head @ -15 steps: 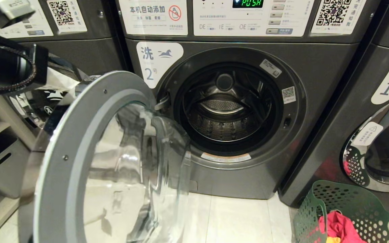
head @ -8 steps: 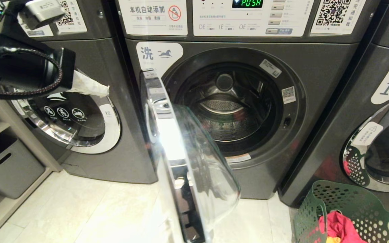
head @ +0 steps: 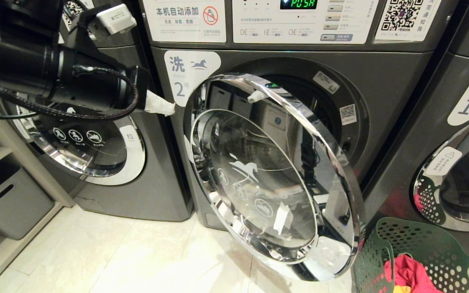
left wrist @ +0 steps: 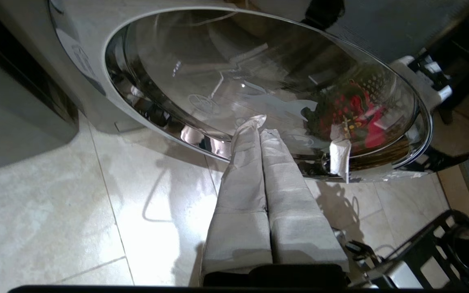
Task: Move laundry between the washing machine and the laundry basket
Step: Close the washing machine door with the left hand
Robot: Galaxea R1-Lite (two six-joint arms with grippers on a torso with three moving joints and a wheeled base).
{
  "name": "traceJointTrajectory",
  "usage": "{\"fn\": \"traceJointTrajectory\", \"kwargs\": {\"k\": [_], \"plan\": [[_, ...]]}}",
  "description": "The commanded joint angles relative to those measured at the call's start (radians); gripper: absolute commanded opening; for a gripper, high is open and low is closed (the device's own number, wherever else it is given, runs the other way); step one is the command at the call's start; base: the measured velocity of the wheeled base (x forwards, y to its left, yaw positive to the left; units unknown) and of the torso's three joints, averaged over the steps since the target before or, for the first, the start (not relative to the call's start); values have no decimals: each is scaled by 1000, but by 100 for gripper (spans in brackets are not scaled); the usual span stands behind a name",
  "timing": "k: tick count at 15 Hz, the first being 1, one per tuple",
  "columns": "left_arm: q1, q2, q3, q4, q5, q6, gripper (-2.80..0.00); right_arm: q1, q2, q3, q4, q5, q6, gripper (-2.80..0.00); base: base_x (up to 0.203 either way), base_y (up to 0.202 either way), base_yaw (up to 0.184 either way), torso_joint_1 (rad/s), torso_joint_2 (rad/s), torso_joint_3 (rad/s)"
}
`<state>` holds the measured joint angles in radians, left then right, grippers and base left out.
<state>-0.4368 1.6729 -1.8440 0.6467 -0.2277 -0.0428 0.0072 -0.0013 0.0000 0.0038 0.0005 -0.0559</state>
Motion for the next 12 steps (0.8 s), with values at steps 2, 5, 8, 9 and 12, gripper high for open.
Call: {"fn": "traceJointTrajectory", "kwargs": {"k": [2,5,8,9,12], "plan": [[-37,12,7,-48,212,-12,-280,0,8,-41,-5,76,-116,-280,0,0,0,0,0,0],[-70,-89,62,-66,467,-212,-280,1,196,-269,39,130,-24,-280,0,0,0,0,0,0],[-74,-198,115,-58,541,-339,-280,4,660,-458,38,267,103,-280,0,0,0,0,0,0],[-74,-246,153,-59,567,-344,-280,8,820,-500,1,316,128,-280,0,0,0,0,0,0],[-81,-410,337,-67,687,-356,-280,37,1253,-593,-211,405,180,-280,0,0,0,0,0,0]]}}
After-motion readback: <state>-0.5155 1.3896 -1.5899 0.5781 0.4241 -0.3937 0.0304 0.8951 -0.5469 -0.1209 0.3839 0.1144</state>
